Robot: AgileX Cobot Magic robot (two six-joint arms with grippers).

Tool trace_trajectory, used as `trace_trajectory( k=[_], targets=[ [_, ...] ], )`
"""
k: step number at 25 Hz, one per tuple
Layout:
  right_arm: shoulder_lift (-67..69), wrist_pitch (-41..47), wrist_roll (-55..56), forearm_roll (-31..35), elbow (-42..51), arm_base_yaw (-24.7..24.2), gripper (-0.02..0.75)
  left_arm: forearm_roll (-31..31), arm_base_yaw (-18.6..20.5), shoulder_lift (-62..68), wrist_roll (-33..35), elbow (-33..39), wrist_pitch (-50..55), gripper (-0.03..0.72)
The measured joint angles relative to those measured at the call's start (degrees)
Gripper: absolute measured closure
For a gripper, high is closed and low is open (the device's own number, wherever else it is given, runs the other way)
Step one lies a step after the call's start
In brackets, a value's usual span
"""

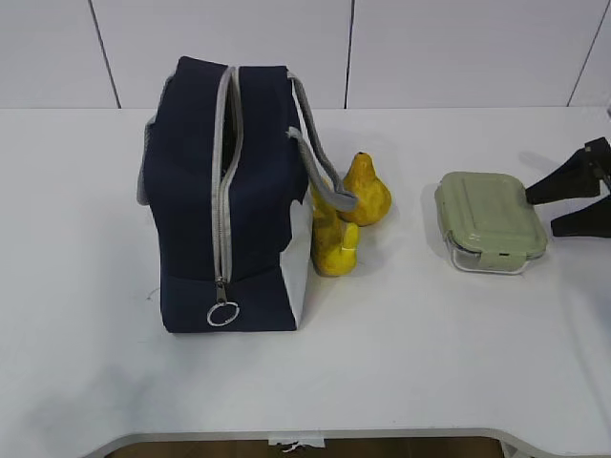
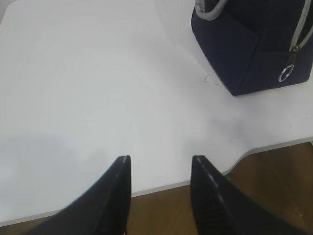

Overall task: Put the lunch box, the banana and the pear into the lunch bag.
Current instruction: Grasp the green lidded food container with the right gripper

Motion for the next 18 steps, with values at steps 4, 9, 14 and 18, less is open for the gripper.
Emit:
trace_trajectory(
  k=[4, 9, 14, 18],
  targets=[
    [0.7, 0.0, -2.7, 2.6, -0.2, 0.3, 0.144, 0.0, 0.0, 0.0, 0.0, 0.0, 0.0, 0.381],
    [2.9, -0.1, -3.4, 3.8, -0.3, 0.4, 0.145, 0.0, 0.0, 0.0, 0.0, 0.0, 0.0, 0.381],
    [3.9, -0.6, -4.5, 4.1, -0.3, 2.0, 0.146, 0.0, 0.0, 0.0, 0.0, 0.0, 0.0, 0.381],
    [4.0, -0.7, -5.4, 4.5, -0.3, 3.7, 0.146, 0.0, 0.1, 0.0, 0.0, 0.0, 0.0, 0.381]
  ],
)
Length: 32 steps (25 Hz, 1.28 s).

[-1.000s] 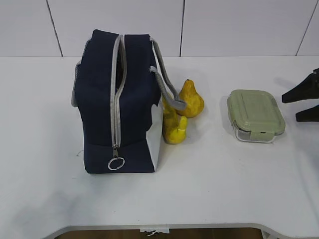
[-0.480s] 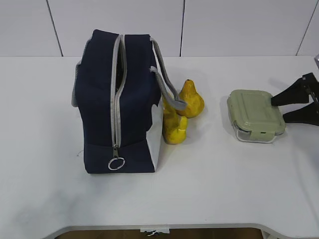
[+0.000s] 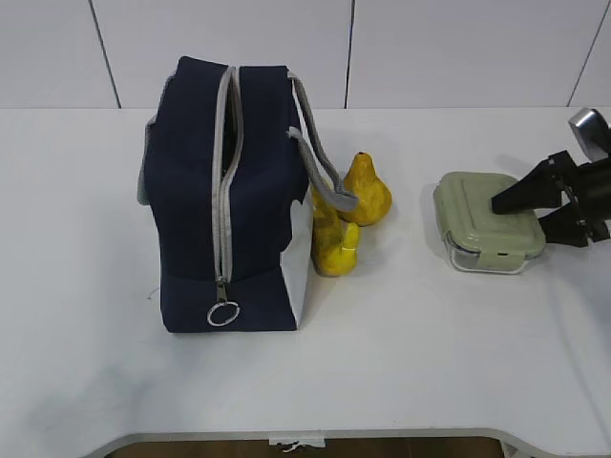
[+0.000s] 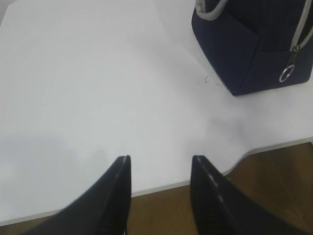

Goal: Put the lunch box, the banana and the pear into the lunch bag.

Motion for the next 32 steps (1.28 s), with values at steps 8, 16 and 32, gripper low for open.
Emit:
trace_trajectory(
  k=[8, 16, 32],
  targets=[
    [0.0, -0.1, -0.6, 0.1, 0.0, 1.0, 0.154, 0.0, 0.0, 0.0, 0.0, 0.0, 0.0, 0.381],
    [0.0, 0.2, -0.6, 1.5, -0.1, 1.0, 0.316, 0.0, 0.0, 0.0, 0.0, 0.0, 0.0, 0.381],
    [0.0, 0.3, 3.6, 2.3, -0.1, 1.1, 0.36, 0.0, 0.0, 0.0, 0.0, 0.0, 0.0, 0.381]
  ],
)
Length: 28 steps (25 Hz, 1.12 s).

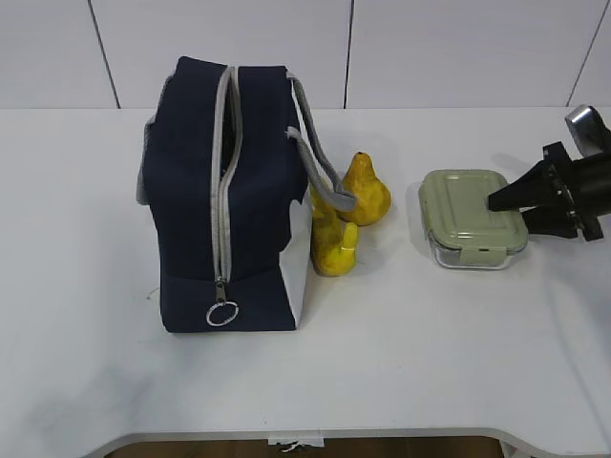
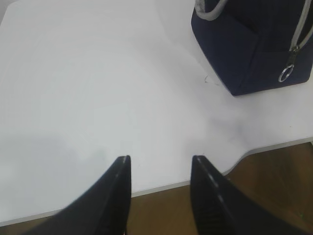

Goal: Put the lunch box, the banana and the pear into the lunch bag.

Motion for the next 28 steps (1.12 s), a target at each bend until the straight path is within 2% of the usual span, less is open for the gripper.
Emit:
trace_trajectory(
  k=[8, 19, 20, 24, 25, 28],
  targets=[
    [-5.8, -1.4, 7.5, -3.5, 0.1, 0.1, 0.361, 0.0, 0.0, 0.0, 0.0, 0.0, 0.0, 0.381],
    [-16.6, -0.8, 11.6, -0.5, 0.2, 1.3, 0.362, -1.4, 0.0, 4.1, 0.0, -3.5, 0.0, 0.381],
    [-17.3, -0.8, 11.6, 0.1, 0.2, 1.8, 0.362, -6.3, 0.0, 9.8, 0.0, -4.9, -0.1, 0.381],
    [-20.2, -0.6, 11.6, 2.2, 0.2, 3.9, 0.362, -6.3, 0.0, 10.1, 0.0, -4.9, -0.1, 0.381],
    [-20.7, -0.5, 11.6, 2.6, 0.2, 4.4, 0.362, -12.6, 0.0, 17.1, 0.0, -7.6, -2.2, 0.381],
    [-21.9, -0.4, 11.7, 3.2, 0.2, 6.4, 0.362, -16.2, 0.0, 21.7, 0.0, -8.8, -3.2, 0.381]
  ],
)
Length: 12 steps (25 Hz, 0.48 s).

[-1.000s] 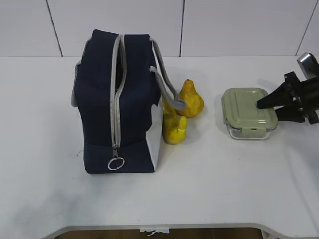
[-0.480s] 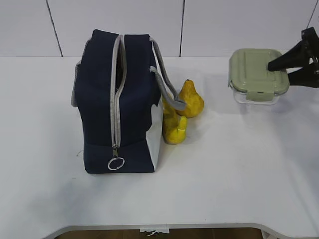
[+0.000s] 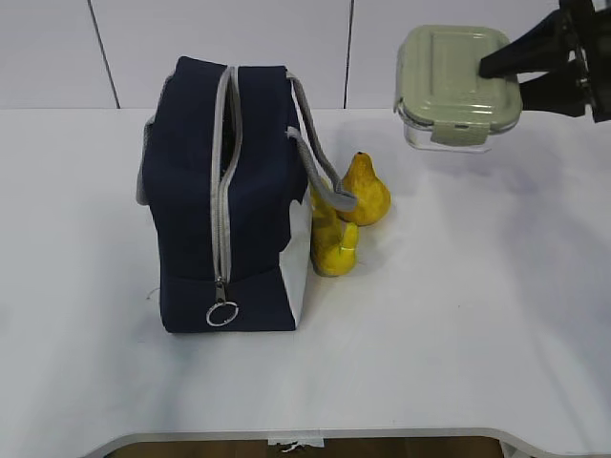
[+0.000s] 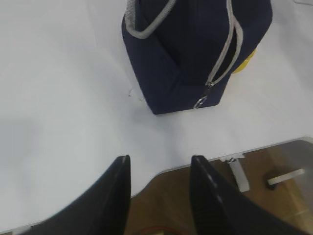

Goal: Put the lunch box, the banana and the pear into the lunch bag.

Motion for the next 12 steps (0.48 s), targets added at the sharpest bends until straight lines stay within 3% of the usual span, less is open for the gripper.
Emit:
trace_trajectory(
  k=[6, 8, 9, 12],
  targets=[
    [-0.7, 0.2, 0.2, 0.8, -1.5, 5.8, 0.363, -8.1, 0.0, 10.7, 2.0, -2.1, -1.2, 0.38],
    [-0.9, 0.4, 0.3, 0.8, -2.4, 8.0, 0.363, -8.1, 0.0, 10.7, 2.0, -2.1, -1.2, 0.38],
    [-0.9, 0.4, 0.3, 1.3, -2.7, 9.1, 0.363, -12.7, 0.0, 18.2, 5.3, -3.9, -1.8, 0.379],
    [-0.9, 0.8, 0.3, 4.1, -3.2, 11.8, 0.363, -12.7, 0.0, 18.2, 5.3, -3.9, -1.8, 0.379]
  ],
)
